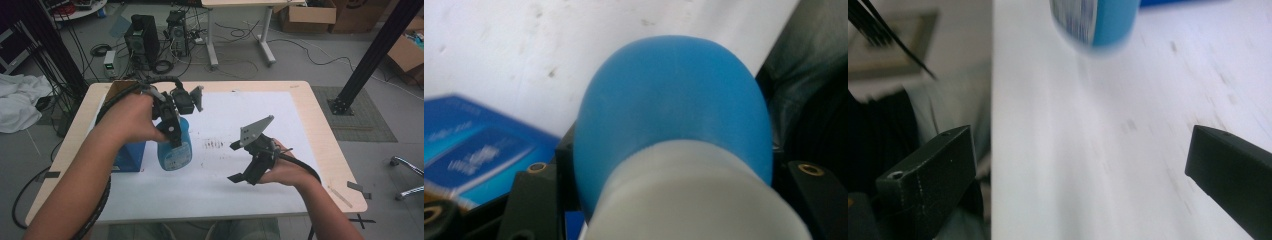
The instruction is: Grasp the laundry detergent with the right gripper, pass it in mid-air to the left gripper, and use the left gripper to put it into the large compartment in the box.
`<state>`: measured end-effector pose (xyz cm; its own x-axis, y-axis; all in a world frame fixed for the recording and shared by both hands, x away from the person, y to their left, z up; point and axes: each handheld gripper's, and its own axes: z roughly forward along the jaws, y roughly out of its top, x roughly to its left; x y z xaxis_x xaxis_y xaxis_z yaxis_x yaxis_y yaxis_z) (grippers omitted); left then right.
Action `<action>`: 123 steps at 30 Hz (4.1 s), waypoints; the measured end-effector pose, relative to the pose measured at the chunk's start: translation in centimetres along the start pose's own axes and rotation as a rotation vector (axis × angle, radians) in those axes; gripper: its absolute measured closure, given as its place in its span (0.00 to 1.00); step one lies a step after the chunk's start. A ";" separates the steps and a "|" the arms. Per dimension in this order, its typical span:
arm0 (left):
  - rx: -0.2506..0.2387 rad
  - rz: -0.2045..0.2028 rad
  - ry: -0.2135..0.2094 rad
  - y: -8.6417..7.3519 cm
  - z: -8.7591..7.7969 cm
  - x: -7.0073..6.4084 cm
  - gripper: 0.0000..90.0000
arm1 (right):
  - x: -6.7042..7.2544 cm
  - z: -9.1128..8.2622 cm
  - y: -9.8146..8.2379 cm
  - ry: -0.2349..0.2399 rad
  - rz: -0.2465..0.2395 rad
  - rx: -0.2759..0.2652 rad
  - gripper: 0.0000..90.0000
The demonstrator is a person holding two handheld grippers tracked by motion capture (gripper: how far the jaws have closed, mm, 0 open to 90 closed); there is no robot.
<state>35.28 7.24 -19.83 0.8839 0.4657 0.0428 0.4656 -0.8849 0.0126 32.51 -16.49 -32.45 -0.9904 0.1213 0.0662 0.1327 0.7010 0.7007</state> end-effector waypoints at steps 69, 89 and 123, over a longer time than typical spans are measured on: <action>0.062 -1.006 -0.028 -11.2 0.8 14.9 0.44 | -0.1 -4.8 -1.9 -0.113 -0.002 0.536 0.00; 0.066 -1.018 -0.039 -12.2 7.7 15.1 0.44 | -0.3 -4.7 -2.5 -0.108 0.014 0.537 0.00; 0.047 -1.015 -0.025 -12.4 9.8 14.9 0.44 | -0.1 -5.0 -2.5 -0.117 0.016 0.517 0.00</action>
<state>43.12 25.21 -29.11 0.0708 0.9974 0.0124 0.9975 -0.0707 -0.0077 32.07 -21.74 -30.63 -0.9811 0.1916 -0.0269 0.1784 0.9499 0.2566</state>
